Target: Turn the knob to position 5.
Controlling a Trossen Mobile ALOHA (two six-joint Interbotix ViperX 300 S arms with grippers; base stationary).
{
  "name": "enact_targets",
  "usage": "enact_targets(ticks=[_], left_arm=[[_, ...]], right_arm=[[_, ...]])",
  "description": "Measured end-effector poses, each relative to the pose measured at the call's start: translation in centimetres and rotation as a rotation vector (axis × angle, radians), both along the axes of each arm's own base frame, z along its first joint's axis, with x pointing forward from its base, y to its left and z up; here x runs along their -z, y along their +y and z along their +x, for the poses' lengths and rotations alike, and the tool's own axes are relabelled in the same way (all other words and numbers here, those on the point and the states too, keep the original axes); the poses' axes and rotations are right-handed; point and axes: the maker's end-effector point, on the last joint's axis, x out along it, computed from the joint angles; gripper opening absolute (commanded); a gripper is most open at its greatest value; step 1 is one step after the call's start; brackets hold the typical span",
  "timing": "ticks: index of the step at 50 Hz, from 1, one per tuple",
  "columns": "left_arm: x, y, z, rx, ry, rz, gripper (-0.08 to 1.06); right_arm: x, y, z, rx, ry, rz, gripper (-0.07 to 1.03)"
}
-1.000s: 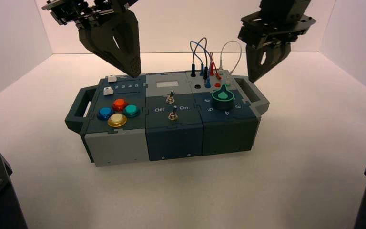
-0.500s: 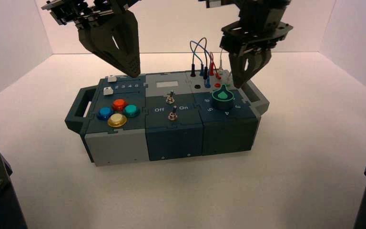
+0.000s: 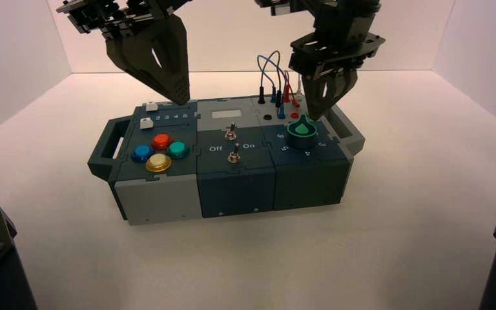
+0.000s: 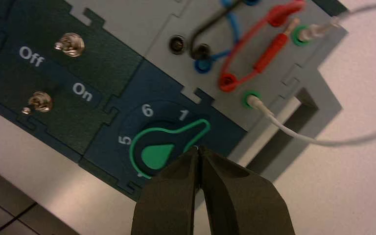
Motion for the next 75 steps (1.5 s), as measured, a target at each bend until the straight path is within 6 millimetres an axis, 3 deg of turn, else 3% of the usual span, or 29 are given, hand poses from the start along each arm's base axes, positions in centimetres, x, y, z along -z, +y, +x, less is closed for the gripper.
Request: enact_targets(ticks=[8,45,58,75], left_arm=[[0.0,0.0,0.0,0.001,-0.001,0.001,-0.03],[0.2,0.4,-0.1,0.015,0.006,0.028,-0.03],[0.4,0.9,-0.2,0.026,0.008,0.058,-0.03],[-0.1,1.7,0.0,0.018,-0.006,0.067,-0.03]], right_arm=[[0.2,1.0,0.3,-0.020,-0.005,0.003,-0.03],[0.6,2.0,0.8,-0.046,-0.002,-0.004,-0.03],[0.7,3.4,0.0,-0.085,0.002,0.001,-0.03],[0.8,3.5,-0.1,-0.082,0.008,0.006,-0.03]])
